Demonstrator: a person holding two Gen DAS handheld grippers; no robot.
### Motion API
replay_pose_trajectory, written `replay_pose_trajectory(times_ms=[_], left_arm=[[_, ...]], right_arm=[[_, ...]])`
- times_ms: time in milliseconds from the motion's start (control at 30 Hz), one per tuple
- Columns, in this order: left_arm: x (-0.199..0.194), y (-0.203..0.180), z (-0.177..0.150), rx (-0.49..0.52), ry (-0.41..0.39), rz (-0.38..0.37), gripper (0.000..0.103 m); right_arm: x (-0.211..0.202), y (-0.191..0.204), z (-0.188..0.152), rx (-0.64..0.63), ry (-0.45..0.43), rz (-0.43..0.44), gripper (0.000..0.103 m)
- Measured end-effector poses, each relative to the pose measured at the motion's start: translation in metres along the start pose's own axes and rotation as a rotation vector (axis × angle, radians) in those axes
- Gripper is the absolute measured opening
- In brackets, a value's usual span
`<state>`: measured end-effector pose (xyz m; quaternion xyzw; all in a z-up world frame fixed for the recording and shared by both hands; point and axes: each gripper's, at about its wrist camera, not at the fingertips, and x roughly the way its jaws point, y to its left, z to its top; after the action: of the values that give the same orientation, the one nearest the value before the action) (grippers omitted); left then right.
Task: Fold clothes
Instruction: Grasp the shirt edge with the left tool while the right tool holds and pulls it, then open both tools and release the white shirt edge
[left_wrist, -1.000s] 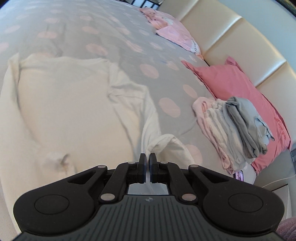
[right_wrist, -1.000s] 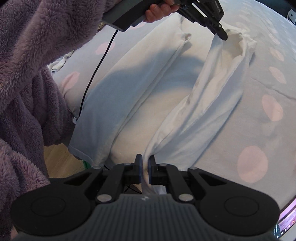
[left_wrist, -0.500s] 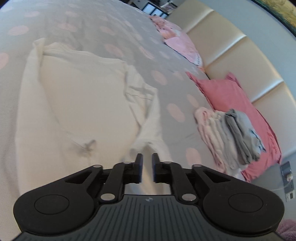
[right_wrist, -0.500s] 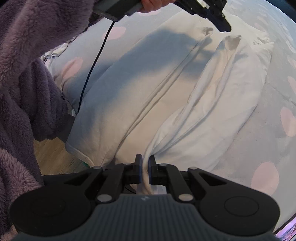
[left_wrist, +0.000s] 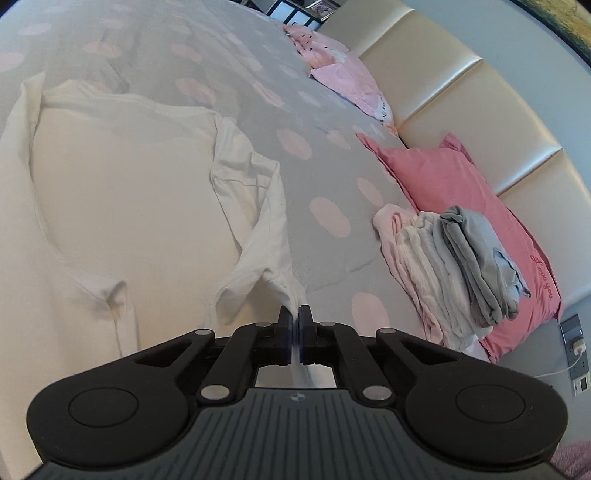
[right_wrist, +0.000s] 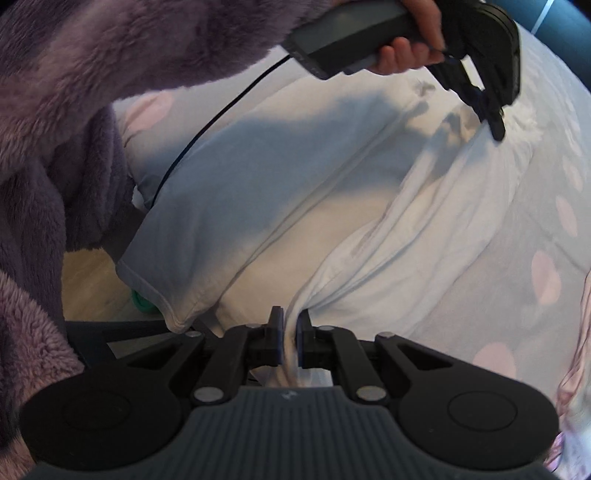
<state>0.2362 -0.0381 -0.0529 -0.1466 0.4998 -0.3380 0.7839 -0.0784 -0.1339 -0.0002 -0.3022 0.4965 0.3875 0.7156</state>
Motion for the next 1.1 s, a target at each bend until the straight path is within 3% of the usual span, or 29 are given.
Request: replay_pose_trajectory(times_ms=[133,200,267,400,567,767,900,1100], left_arm=[[0.003,0.026,-0.012,-0.056,0.019,0.061,0.001],[0.005,0.037,-0.019,-0.086,0.024,0.085,0.001],[0.004,0.045,-0.022,-0.113,0.024,0.099,0.002],[-0.007,0.043,-0.026,-0.080,0.030,0.136,0.002],[-0.034,0.036,-0.044,-0.029,0.025,0.168,0.003],[-0.069,0.012,-0.087,-0.001,0.059,0.135,0.014],[-0.085,-0.010,-0.127,0.010,0.095,0.106,0.019],[-0.102,-0.044,-0.194,0.030,0.157,0.069,0.035]], right_arm=[[0.001,0.017,-0.003,-0.080,-0.001,-0.033,0.013],[-0.001,0.024,-0.005,-0.093,-0.001,0.002,0.025],[-0.004,0.029,-0.008,-0.076,0.008,0.079,0.024],[-0.010,0.034,-0.015,-0.072,0.009,0.105,0.024],[-0.018,0.009,-0.031,0.024,-0.021,0.097,0.028],[-0.013,0.000,-0.057,0.081,-0.054,0.078,0.029],[-0.010,-0.006,-0.074,0.119,-0.076,0.065,0.030],[-0.004,-0.009,-0.097,0.169,-0.099,0.053,0.033]])
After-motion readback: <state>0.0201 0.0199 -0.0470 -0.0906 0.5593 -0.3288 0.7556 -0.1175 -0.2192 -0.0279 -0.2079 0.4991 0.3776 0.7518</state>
